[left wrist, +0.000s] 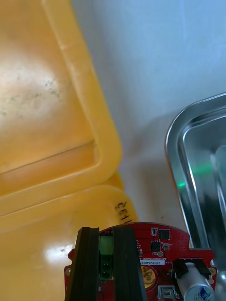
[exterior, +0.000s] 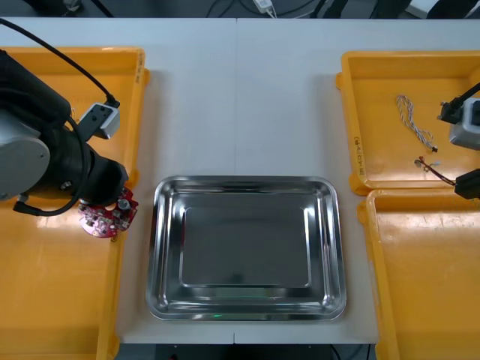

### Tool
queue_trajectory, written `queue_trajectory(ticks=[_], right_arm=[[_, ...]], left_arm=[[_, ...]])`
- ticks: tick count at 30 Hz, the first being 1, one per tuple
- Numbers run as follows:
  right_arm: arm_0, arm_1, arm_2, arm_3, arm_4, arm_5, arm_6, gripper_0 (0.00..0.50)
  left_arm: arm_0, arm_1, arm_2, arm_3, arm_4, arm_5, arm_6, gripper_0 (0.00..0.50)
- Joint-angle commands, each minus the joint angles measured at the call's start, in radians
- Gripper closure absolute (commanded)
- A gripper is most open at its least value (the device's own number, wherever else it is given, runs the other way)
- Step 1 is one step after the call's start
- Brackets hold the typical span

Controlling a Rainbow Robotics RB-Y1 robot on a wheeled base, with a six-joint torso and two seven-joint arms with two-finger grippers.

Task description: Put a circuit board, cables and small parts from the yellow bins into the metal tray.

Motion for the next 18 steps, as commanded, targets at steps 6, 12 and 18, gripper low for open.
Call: queue_trajectory(ticks=[6,12,18], right_arm=[[-0.162,0.150,0.207,-0.096,0.095,0.018,-0.018,0.500],[-0.276,0.267,0.378,-0.078,0.194,0.018,-0.021,0.500],[-0.316,0.348,0.503,-0.050,0.281,0.018,-0.021,0.500]], left_arm=[[-0.052,-0.113,-0.110,-0.053,-0.131,0.008,0.193,0.500],[-0.052,-0.165,-0.151,-0.055,-0.182,0.008,0.258,0.500],[-0.042,-0.212,-0.204,-0.056,-0.240,0.008,0.308,0.500]])
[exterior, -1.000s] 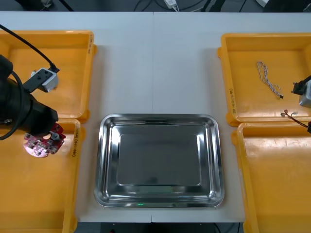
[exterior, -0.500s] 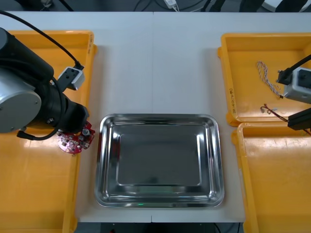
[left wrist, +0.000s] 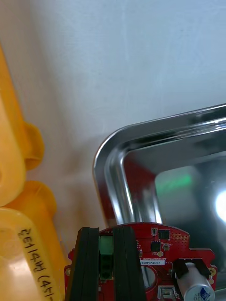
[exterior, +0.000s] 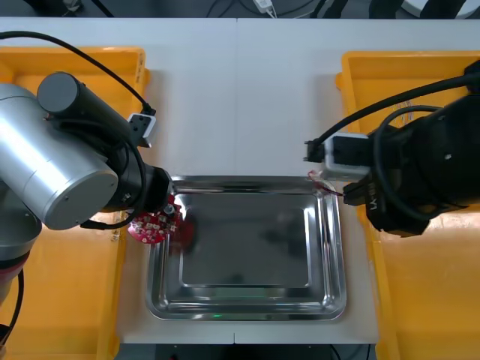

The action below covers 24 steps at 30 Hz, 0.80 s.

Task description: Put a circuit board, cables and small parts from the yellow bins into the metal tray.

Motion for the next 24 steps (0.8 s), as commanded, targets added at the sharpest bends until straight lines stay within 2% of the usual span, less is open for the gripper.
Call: queue_trajectory(ticks=[1,6,12,24], right_arm=[[-0.049,0.066,0.097,0.019,0.060,0.003,-0.018,0.500],[-0.057,0.103,0.209,0.044,0.137,0.003,-0.010,0.500],[-0.057,0.117,0.319,0.045,0.223,0.003,0.004,0.500],[-0.034,0.119,0.450,0.045,0.313,-0.039,0.027,0.500]], left_arm=[[-0.023,-0.053,-0.052,-0.039,-0.053,0.007,0.140,0.500],[0.019,-0.088,-0.094,-0.044,-0.124,0.007,0.157,0.500],[0.072,-0.122,-0.131,-0.045,-0.178,0.007,0.182,0.500],[0.167,-0.179,-0.198,-0.045,-0.277,0.007,0.223,0.500]])
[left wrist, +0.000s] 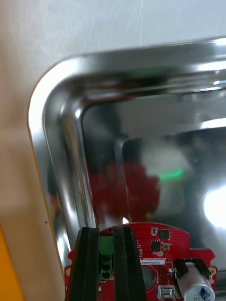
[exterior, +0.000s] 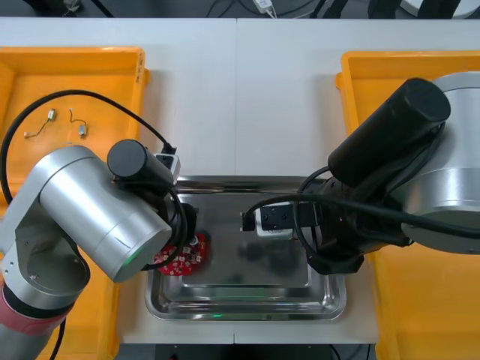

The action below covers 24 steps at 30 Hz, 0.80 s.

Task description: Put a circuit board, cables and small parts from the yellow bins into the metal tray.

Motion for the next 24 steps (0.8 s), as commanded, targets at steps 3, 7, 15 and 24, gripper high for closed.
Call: queue_trajectory(ticks=[3,7,15,24], right_arm=[[0.008,0.018,0.070,-0.005,0.051,-0.043,0.032,0.500],[0.038,0.040,0.072,0.002,0.076,-0.045,0.050,0.500],[0.100,0.055,0.102,0.007,0.137,-0.072,0.078,0.500],[0.170,0.058,0.147,0.007,0.204,-0.114,0.095,0.500]], left_arm=[[0.049,-0.063,-0.046,-0.039,-0.045,0.002,0.126,0.500],[0.065,-0.087,-0.057,-0.039,-0.054,-0.018,0.139,0.500],[0.114,-0.101,-0.083,-0.036,-0.109,-0.111,0.130,0.500],[0.161,-0.092,-0.117,-0.033,-0.146,-0.160,0.117,0.500]])
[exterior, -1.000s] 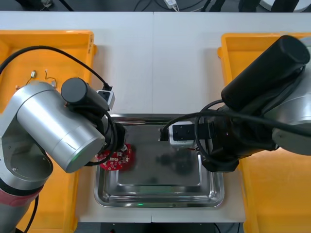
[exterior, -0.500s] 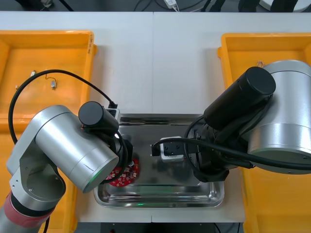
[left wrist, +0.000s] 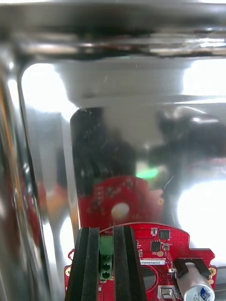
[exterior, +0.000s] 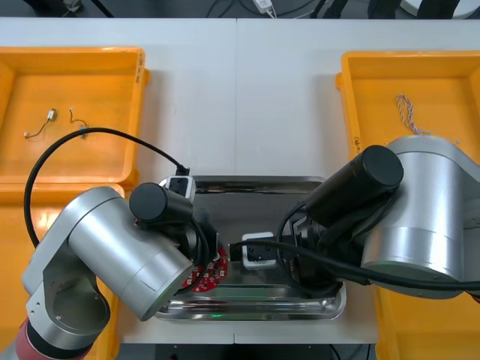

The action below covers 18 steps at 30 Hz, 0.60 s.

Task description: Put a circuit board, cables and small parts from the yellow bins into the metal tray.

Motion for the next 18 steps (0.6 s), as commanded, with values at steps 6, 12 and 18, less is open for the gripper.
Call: queue_trajectory(ticks=[6,12,18], right_arm=[[0.072,0.021,0.052,-0.004,0.058,-0.014,0.047,0.500],[0.072,0.039,0.078,0.001,0.127,-0.012,0.047,0.500],[0.073,0.062,0.079,0.047,0.127,-0.032,0.050,0.500]], left_arm=[[0.049,-0.014,-0.036,-0.014,-0.026,-0.063,0.056,0.500],[0.053,-0.016,-0.045,0.032,-0.047,-0.107,0.053,0.500],[0.055,-0.014,-0.048,0.049,-0.050,-0.121,0.053,0.500]])
